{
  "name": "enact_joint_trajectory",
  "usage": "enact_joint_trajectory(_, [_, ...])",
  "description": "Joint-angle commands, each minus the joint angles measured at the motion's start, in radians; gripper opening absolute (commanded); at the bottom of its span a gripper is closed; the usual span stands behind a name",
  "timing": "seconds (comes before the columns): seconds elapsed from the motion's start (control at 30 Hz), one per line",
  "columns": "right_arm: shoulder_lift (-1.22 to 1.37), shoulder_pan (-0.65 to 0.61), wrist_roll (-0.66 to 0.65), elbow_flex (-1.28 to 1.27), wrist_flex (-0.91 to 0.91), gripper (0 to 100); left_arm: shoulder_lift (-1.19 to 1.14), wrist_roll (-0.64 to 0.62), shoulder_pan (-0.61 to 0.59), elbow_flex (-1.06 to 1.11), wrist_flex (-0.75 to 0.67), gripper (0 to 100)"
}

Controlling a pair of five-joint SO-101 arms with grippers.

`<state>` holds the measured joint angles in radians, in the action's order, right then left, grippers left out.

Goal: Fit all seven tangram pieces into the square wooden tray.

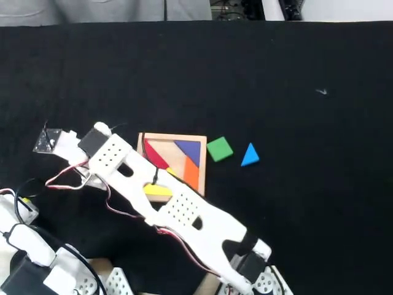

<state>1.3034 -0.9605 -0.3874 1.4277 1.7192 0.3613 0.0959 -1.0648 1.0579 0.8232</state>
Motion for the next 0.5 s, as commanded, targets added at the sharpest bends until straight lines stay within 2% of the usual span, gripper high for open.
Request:
enact_joint_trajectory(0.0, [0.015,0.011,-0.012,0.131,0.044,14.8,0.015,0.005,-0.005,0.001,-0.012,15])
enact_joint_trajectory(0.13, [-0.031,0.061,-0.011,0.185,0.049,14.8,0.015,0.005,-0.005,0.001,-0.012,15])
enact_joint_trajectory(0.23, [-0.119,0.083,-0.038,0.128,0.049,14.7,0.015,0.005,-0.005,0.001,-0.012,15])
enact_joint_trajectory(0.47, [-0.527,0.083,-0.170,-0.303,0.049,14.7,0.015,0.006,-0.005,0.001,-0.012,15])
